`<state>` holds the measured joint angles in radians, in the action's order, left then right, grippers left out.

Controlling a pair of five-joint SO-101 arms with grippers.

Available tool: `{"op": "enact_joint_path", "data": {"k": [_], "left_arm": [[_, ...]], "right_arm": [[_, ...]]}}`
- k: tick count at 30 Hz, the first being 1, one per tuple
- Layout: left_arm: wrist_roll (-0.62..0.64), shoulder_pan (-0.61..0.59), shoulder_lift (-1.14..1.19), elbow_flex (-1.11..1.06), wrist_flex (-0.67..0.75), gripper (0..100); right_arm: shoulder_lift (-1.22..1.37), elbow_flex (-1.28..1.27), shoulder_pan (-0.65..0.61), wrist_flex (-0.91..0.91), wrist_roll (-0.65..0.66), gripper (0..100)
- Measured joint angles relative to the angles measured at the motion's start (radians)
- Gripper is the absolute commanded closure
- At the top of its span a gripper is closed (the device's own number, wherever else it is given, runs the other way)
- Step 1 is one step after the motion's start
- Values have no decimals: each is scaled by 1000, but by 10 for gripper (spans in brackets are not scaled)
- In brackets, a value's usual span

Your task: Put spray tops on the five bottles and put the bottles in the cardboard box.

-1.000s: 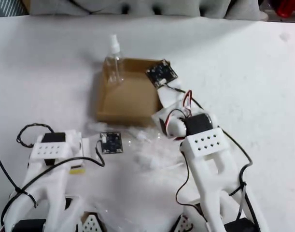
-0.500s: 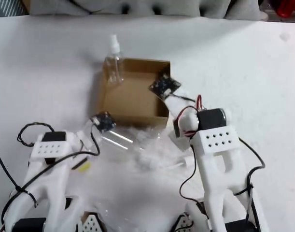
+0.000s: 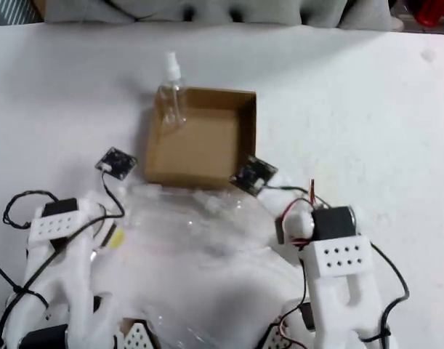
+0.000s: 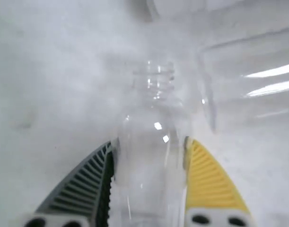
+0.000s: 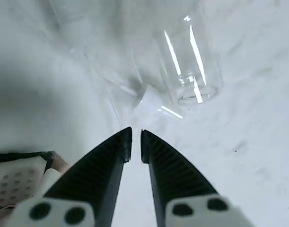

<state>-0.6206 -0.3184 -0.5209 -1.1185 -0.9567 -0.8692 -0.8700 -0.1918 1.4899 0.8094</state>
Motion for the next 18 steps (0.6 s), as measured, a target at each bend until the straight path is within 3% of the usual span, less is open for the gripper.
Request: {"op": "enact_joint_path", "data": {"k": [4,9,14,18], "left_arm": [[3,-3,0,0,0,973],[3,-3,0,0,0,975],[3,-3,0,0,0,976],[3,-3,0,0,0,976]], "right_arm": [[5,-14,63,-6,54,981],[101,-68,84,-83,210,971],[195,-74,91,-169,368,864],[229,-80,80,-176,465,902]]}}
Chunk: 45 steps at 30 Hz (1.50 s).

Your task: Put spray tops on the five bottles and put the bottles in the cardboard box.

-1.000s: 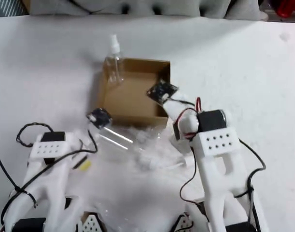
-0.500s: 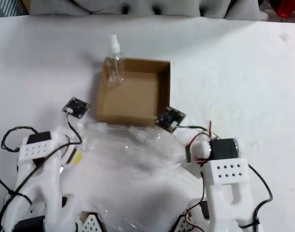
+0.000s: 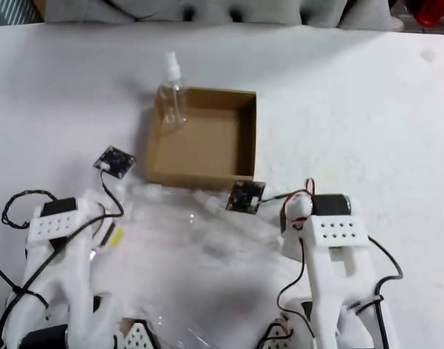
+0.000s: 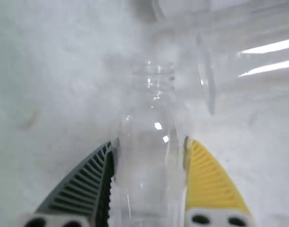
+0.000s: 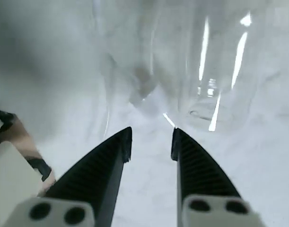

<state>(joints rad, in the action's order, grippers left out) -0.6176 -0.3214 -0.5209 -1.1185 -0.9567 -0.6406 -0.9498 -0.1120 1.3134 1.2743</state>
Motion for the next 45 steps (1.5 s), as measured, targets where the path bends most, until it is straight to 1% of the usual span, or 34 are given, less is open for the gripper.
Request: {"op": "enact_joint_path", "data": {"k": [3,6,11,13,17,19,32,36,38,43,44,45], "left_arm": [[0,0,0,0,0,976],[0,0,0,0,0,976],[0,0,0,0,17,976],[0,0,0,0,17,976],[0,0,0,0,17,976],[0,0,0,0,17,976],[0,0,0,0,18,976],[0,0,0,0,18,976],[0,0,0,0,18,976],[0,0,0,0,18,976],[0,0,0,0,18,976],[0,0,0,0,18,976]], "right_arm": [[3,-31,-15,0,86,930],[3,-49,-15,0,173,928],[3,-64,-26,-11,262,927],[9,-64,-37,-26,270,921],[15,-100,-54,-86,272,815],[-3,-115,-71,-107,273,785],[31,-133,-77,-204,278,783],[135,-133,-77,-279,278,785],[213,-127,-77,-310,278,818],[336,-35,-52,-334,278,970],[339,-25,-43,-334,278,988],[341,-20,-28,-334,279,982]]}}
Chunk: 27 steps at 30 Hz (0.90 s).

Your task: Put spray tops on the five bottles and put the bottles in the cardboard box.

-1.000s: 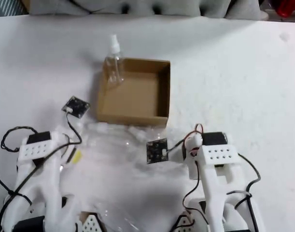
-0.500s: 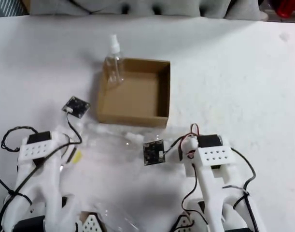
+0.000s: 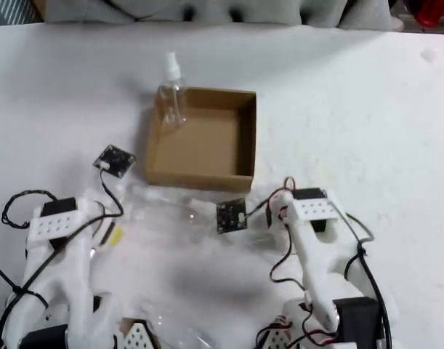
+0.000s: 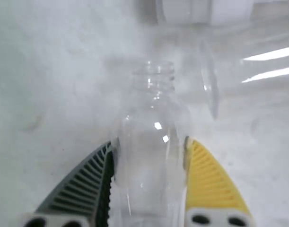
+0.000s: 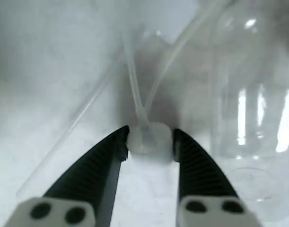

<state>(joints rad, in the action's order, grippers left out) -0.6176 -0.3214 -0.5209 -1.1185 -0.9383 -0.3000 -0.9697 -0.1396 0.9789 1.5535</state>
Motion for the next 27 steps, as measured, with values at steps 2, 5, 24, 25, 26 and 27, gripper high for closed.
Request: {"op": "enact_joint_path", "data": {"k": [2,5,24,25,26,27], "left_arm": [[0,0,0,0,0,976],[0,0,0,0,0,976],[0,0,0,0,0,976],[0,0,0,0,0,976],[0,0,0,0,0,976],[0,0,0,0,0,976]], "right_arm": [[-3,0,32,0,0,977],[-40,0,86,9,0,982],[-54,311,597,288,482,981],[-17,330,612,288,496,980],[25,347,628,284,506,973],[68,364,638,269,512,954]]}}
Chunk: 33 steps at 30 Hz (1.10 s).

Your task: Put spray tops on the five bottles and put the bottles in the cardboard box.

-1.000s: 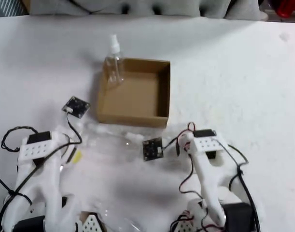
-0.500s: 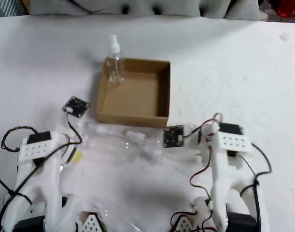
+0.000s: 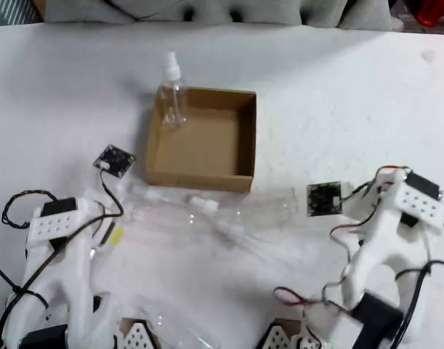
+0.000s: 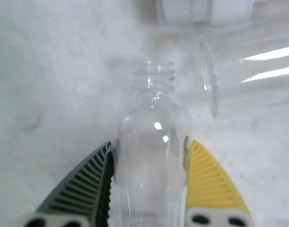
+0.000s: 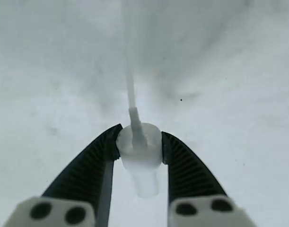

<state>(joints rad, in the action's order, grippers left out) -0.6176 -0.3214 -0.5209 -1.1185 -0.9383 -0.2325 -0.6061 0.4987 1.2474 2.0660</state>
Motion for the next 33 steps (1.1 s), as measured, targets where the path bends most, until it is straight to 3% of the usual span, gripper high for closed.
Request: {"op": "enact_joint_path", "data": {"k": [8,13,17,22,29,33], "left_arm": [[0,0,0,0,0,976],[0,0,0,0,0,976],[0,0,0,0,0,976],[0,0,0,0,0,976],[-29,0,0,0,0,976],[-34,0,0,0,0,976]], "right_arm": [[313,103,15,-146,5,689],[325,149,17,-153,5,704],[302,169,15,-153,-87,803],[178,170,17,-153,-427,992],[46,170,38,-78,-1042,961],[14,170,72,5,-1464,960]]}}
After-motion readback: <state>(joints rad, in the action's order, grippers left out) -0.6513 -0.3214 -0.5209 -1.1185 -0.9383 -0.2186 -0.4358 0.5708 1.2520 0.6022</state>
